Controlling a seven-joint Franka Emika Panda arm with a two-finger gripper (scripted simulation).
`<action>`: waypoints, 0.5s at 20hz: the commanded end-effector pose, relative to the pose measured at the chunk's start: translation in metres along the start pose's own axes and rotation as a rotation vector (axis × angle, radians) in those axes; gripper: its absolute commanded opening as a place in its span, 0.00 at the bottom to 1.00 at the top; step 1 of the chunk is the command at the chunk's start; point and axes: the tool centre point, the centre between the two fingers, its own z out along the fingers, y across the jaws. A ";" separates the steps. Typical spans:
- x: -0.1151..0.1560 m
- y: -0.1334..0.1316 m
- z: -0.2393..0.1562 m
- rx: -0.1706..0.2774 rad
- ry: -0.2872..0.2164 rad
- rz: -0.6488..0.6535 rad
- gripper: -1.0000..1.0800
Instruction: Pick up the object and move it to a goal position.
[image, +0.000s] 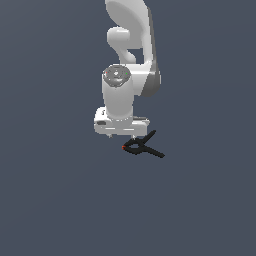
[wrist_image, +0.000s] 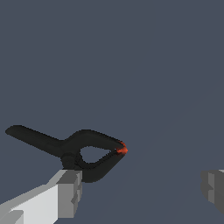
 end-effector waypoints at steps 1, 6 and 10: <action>0.000 0.000 0.000 0.000 0.000 0.000 0.62; -0.002 0.011 0.003 -0.006 -0.016 0.010 0.62; -0.002 0.013 0.004 -0.007 -0.019 0.012 0.62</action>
